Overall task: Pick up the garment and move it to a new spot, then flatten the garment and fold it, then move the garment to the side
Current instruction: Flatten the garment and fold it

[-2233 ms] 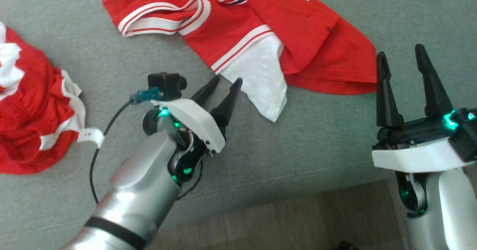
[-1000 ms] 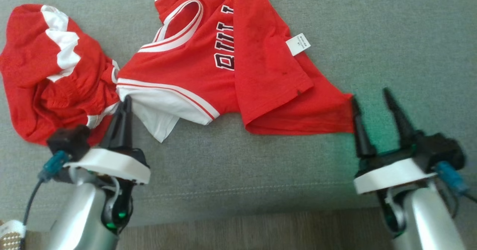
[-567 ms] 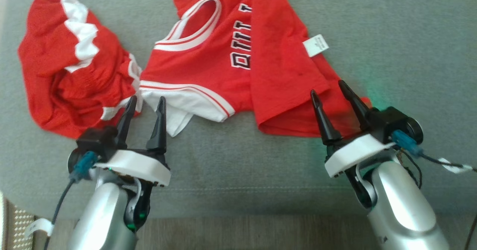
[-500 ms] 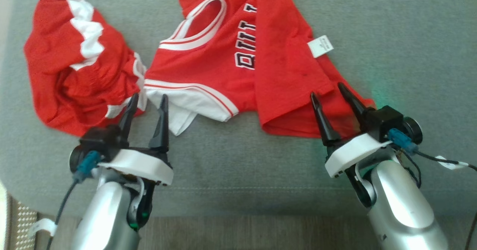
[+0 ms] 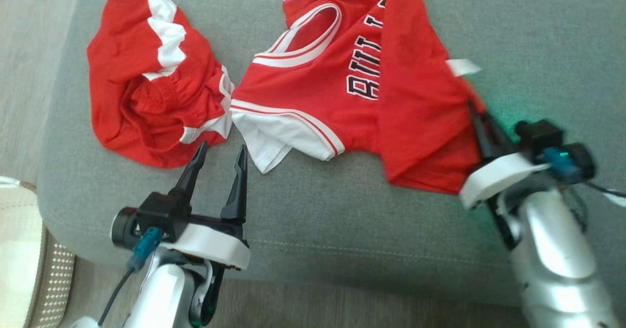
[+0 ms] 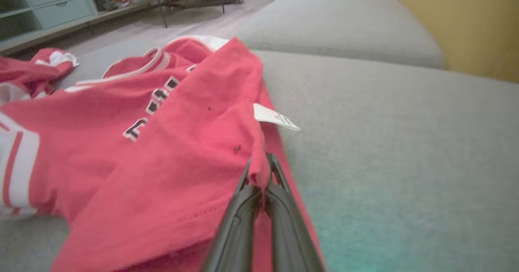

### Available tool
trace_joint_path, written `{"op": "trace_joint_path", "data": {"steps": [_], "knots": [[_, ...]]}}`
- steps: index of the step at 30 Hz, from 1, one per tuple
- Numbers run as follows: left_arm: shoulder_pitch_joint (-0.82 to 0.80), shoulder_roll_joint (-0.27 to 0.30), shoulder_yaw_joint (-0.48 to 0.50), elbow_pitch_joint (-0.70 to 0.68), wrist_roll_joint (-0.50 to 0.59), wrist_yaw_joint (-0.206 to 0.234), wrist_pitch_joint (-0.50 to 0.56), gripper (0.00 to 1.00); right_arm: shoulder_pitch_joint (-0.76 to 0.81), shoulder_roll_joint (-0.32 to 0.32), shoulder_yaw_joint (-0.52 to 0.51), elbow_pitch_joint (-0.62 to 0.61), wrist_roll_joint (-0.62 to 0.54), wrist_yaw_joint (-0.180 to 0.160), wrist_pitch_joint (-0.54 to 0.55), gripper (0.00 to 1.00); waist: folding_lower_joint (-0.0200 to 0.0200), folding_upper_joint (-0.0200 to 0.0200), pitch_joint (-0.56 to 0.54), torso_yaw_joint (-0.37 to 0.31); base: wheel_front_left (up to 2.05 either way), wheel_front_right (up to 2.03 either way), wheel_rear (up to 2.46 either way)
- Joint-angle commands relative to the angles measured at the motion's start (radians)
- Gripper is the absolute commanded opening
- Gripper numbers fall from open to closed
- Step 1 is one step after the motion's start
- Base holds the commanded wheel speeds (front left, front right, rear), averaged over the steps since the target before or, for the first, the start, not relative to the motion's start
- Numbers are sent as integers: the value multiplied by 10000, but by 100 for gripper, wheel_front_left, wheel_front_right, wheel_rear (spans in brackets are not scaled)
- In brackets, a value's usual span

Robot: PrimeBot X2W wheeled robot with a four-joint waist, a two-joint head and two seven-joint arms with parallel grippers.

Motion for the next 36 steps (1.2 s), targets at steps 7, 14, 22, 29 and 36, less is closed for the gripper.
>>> {"op": "trace_joint_path", "data": {"steps": [7,14,22,29,36], "knots": [[145,-35,238,-537,104,56,-59,100,-654,57,-1938,-1123,-1605,-2,218,0,0,0,-24,-66,0,0,0],[-184,-51,-69,-743,-57,-109,-59,100,-3454,-314,-3687,-1341,-3550,-2,1154,0,0,0,628,155,0,0,0],[-554,-53,-611,-722,-319,-163,-59,100,-5816,-853,-5028,-443,-5561,-2,1710,14,0,0,1127,717,0,0,0],[-486,-54,-823,-245,-323,-306,-59,100,-5698,-271,-5514,-306,-6209,-2,790,100,0,0,1062,671,0,0,0],[-128,-54,-1079,650,-259,-482,-59,100,-4399,46,-4802,-820,-4947,-2,49,100,0,0,895,241,0,0,0]]}}
